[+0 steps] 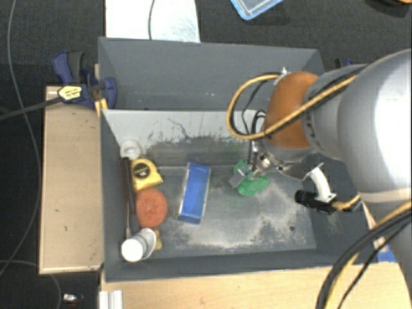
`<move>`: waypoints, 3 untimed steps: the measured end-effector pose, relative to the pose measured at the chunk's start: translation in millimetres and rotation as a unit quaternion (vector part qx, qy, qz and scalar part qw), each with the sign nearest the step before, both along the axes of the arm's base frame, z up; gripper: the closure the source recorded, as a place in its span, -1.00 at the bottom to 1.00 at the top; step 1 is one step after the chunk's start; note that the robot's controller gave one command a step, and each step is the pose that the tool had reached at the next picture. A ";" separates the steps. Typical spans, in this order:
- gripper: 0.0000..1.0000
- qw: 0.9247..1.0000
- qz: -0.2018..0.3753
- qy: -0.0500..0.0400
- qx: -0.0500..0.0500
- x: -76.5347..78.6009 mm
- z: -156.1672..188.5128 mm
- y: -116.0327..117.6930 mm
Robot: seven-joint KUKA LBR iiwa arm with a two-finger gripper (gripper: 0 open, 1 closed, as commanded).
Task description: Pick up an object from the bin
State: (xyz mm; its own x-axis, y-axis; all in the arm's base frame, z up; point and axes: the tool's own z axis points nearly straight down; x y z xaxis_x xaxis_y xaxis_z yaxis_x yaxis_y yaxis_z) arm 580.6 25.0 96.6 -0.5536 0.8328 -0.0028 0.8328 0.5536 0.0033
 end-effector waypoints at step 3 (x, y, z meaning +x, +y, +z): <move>1.00 1.000 0.006 -0.005 0.000 2.9 86.9 -0.6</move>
Offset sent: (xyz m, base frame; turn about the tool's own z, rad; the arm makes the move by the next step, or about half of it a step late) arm 0.0023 0.0001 0.0926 -0.0012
